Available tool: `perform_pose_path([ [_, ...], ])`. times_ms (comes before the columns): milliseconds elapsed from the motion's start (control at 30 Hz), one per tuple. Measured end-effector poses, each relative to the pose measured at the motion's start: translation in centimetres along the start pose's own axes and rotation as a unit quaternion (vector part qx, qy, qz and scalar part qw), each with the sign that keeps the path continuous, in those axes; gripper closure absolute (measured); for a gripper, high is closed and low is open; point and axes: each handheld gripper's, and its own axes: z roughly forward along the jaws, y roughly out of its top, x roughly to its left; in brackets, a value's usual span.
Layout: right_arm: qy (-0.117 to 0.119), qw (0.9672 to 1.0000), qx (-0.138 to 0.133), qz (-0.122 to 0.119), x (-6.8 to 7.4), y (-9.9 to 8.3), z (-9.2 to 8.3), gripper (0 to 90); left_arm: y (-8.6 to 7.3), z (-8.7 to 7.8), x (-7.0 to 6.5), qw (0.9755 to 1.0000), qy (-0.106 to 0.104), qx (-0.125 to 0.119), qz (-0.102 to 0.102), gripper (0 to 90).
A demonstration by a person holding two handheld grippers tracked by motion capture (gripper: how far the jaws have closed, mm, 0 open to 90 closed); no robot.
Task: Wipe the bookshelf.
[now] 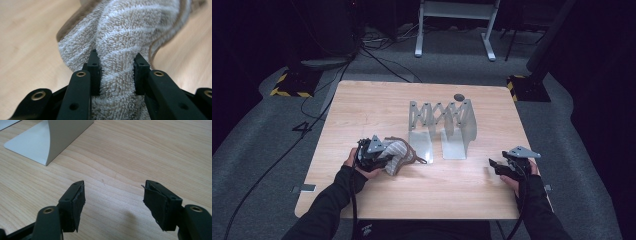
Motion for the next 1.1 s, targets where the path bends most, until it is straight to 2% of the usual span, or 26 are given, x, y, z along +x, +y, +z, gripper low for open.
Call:
perform_pose_path([
  [67,0.0,1.0,0.001,-0.003,0.2,0.0,0.1,34.2,0.8,-0.2,0.3,0.9999,0.006,-0.013,0.001,68.0],
  [133,0.001,1.0,0.0,-0.007,0.4,0.1,0.2,34.2,1.5,-0.2,0.6,0.9996,0.001,-0.028,0.0,68.0],
  [167,0.004,0.9999,0.002,-0.012,0.6,0.1,0.2,34.1,2.4,-0.1,0.8,0.9991,0.008,-0.041,0.004,68.1],
  [233,0.004,0.9999,0.001,-0.012,0.7,0.1,0.3,34.2,2.9,-0.1,0.9,0.9988,0.01,-0.047,0.004,68.0],
  [300,0.005,0.9999,0.002,-0.013,0.7,0.0,0.3,34.1,3.7,-0.3,1.3,0.9977,0.017,-0.066,-0.007,68.0],
  [400,0.006,0.9999,0.001,-0.012,0.7,0.0,0.3,34.2,5.0,-0.9,2.1,0.9949,0.024,-0.096,-0.016,67.9],
  [433,0.006,0.9999,0.002,-0.011,0.7,0.0,0.3,34.2,5.9,-1.4,2.5,0.9922,0.03,-0.119,-0.025,67.9],
  [467,0.006,0.9999,0.002,-0.011,0.7,0.0,0.3,34.2,5.9,-1.4,2.5,0.9922,0.03,-0.119,-0.025,67.9],
  [500,0.005,0.9999,0.001,-0.009,0.7,0.0,0.3,34.2,6.3,-1.6,2.7,0.9908,0.032,-0.129,-0.028,67.9],
  [533,0.006,0.9999,0.002,-0.009,0.7,0.0,0.3,34.2,7.1,-2.0,2.9,0.9877,0.034,-0.149,-0.034,67.8],
  [567,0.006,0.9999,0.003,-0.01,0.7,0.0,0.3,34.2,7.4,-2.2,3.0,0.9865,0.035,-0.156,-0.035,67.8],
  [667,0.006,0.9999,0.003,-0.01,0.7,0.0,0.3,34.2,7.9,-2.1,2.9,0.9856,0.04,-0.161,-0.034,67.7],
  [733,0.007,0.9999,0.004,-0.011,0.7,-0.1,0.4,34.2,7.9,-1.6,2.6,0.9867,0.042,-0.154,-0.03,67.7],
  [800,0.007,0.9999,0.006,-0.011,0.7,-0.1,0.5,34.2,7.4,-0.6,2.4,0.9896,0.04,-0.136,-0.027,67.6],
  [833,0.009,0.9998,0.006,-0.014,0.8,-0.1,0.5,34.3,6.4,0.8,2.2,0.993,0.029,-0.11,-0.031,67.7],
  [867,0.009,0.9998,0.006,-0.014,0.8,-0.1,0.5,34.3,6.4,0.8,2.2,0.993,0.029,-0.11,-0.031,67.7],
  [900,0.01,0.9998,0.007,-0.016,0.9,-0.1,0.5,34.3,5.4,2.2,1.8,0.9967,0.026,-0.074,-0.022,67.7],
  [933,0.01,0.9998,0.007,-0.016,0.9,-0.1,0.5,34.3,5.4,2.2,1.8,0.9967,0.026,-0.074,-0.022,67.7],
  [967,0.01,0.9998,0.008,-0.017,1.0,-0.1,0.5,34.3,4.4,3.3,1.6,0.9985,0.019,-0.048,-0.018,67.7],
  [1000,0.01,0.9998,0.008,-0.017,1.0,-0.1,0.6,34.3,4.0,3.8,1.4,0.9991,0.013,-0.035,-0.018,67.7],
  [1033,0.01,0.9998,0.008,-0.017,1.0,-0.1,0.6,34.3,4.0,3.8,1.4,0.9991,0.013,-0.035,-0.018,67.7],
  [1067,0.01,0.9998,0.009,-0.017,1.0,-0.1,0.6,34.3,3.6,4.3,1.1,0.9997,0.01,-0.022,-0.01,67.7],
  [1100,0.012,0.9997,0.01,-0.018,1.0,-0.1,0.6,34.3,2.8,5.1,0.3,1.0,0.006,0.006,0.005,67.7],
])
